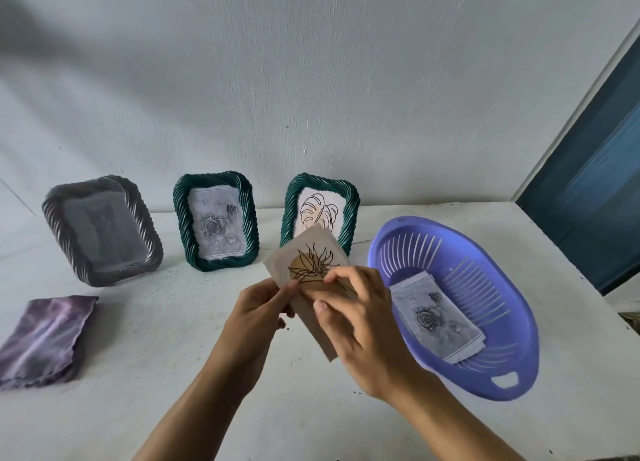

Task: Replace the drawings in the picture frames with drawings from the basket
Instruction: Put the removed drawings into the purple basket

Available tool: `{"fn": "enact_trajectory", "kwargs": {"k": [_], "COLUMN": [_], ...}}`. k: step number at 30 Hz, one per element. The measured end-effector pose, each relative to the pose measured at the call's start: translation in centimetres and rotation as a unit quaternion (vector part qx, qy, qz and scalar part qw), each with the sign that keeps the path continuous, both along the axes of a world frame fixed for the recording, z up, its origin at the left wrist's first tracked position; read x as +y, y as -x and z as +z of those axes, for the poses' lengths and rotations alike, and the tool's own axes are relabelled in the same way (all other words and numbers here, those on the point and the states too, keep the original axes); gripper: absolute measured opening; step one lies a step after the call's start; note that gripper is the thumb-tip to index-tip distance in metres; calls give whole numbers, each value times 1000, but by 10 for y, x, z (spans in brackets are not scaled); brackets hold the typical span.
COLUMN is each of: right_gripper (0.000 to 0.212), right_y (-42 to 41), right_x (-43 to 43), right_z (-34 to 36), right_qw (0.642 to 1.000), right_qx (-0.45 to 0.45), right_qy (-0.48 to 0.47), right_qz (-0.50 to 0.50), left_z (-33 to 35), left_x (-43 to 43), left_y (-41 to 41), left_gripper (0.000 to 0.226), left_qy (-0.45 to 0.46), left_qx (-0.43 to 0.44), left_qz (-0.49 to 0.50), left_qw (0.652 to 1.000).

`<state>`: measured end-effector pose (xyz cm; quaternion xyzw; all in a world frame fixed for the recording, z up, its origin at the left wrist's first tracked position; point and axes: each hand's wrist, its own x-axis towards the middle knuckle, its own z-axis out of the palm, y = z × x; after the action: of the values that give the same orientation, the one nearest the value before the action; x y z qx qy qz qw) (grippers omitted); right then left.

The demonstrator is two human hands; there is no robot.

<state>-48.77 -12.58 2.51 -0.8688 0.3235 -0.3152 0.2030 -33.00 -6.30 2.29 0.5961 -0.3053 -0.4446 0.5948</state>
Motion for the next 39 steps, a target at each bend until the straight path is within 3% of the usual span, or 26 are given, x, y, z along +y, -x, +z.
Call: {"fn": "enact_trajectory", "kwargs": {"k": [3, 6, 10, 12, 22, 24, 31, 34, 37, 39], "right_gripper": [32, 22, 17, 17, 31, 32, 21, 16, 18, 21], "right_y": [-1, 1, 3, 5, 31, 43, 91, 109, 123, 130], "right_x": [0, -6, -16, -20, -54, -64, -103, -117, -129, -137], "right_z": [-10, -10, 8, 16, 22, 24, 32, 28, 15, 2], "right_qw": [999, 989, 924, 895, 889, 895, 920, 930, 930, 929], "right_qx": [-2, -55, -187, -223, -277, -274, -211, -158, -93, -24], "right_qy": [-34, -141, -331, -382, -362, -346, -290, -285, -306, -317], "right_qz": [-4, 6, 49, 53, -46, -67, -156, -169, -182, -190], "left_z": [-8, -6, 6, 13, 32, 33, 31, 19, -1, -12], "left_x": [3, 5, 2, -2, -56, -69, -101, -106, -102, -96], "left_y": [-12, -25, -43, -45, 15, 28, 54, 55, 51, 51], "left_gripper": [23, 22, 36, 38, 7, 10, 27, 32, 35, 43], "left_qy": [-27, -31, -4, 15, 73, 72, 79, 66, 48, 25], "left_qx": [-39, -50, -74, -76, -34, -26, -81, -221, -422, -452], "left_qz": [0, -24, -73, -89, 7, 7, -115, -133, -88, -88], "left_qw": [999, 998, 995, 993, 997, 997, 987, 964, 901, 887]}}
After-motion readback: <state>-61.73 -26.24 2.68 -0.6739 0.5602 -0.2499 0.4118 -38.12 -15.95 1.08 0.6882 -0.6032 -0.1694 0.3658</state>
